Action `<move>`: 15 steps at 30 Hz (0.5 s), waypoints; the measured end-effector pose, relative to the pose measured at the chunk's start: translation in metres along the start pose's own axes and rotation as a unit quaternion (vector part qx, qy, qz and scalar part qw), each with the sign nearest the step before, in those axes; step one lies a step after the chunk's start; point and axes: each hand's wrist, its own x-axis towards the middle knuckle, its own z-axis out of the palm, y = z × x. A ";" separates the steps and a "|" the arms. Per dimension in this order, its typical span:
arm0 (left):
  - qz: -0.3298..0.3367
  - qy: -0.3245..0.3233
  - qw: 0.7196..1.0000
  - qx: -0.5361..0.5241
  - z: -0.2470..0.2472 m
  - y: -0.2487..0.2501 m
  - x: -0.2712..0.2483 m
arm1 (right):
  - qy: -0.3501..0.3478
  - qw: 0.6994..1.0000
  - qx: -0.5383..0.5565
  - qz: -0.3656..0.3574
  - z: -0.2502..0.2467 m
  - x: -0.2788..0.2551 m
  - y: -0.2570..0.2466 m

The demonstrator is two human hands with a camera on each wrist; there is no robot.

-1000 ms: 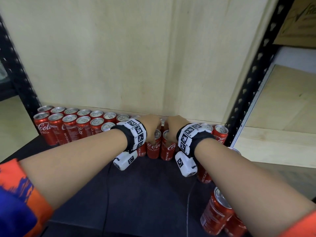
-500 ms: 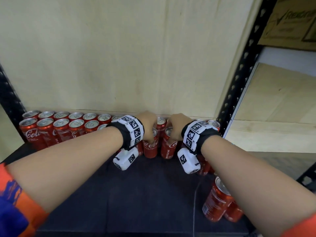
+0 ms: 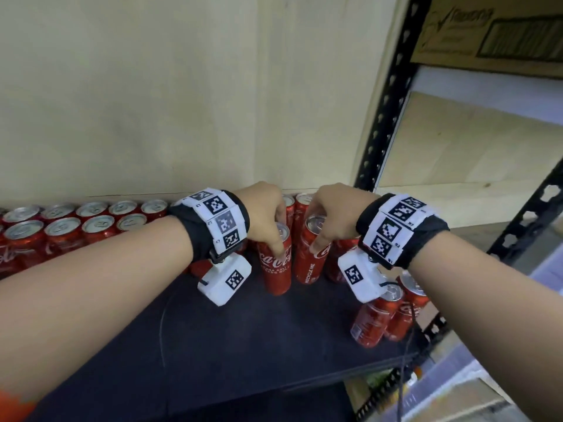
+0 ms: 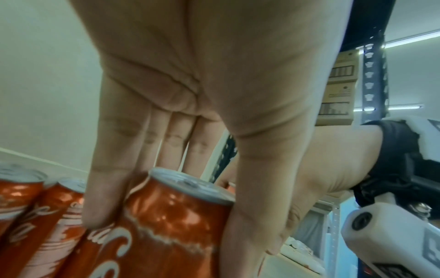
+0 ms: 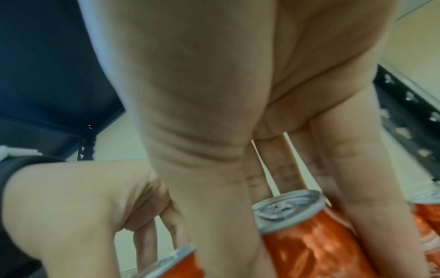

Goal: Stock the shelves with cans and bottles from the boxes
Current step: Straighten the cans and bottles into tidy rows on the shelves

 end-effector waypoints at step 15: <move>0.114 -0.048 0.991 -0.041 0.049 0.020 -0.033 | -0.031 0.999 0.005 0.018 0.036 -0.075 -0.001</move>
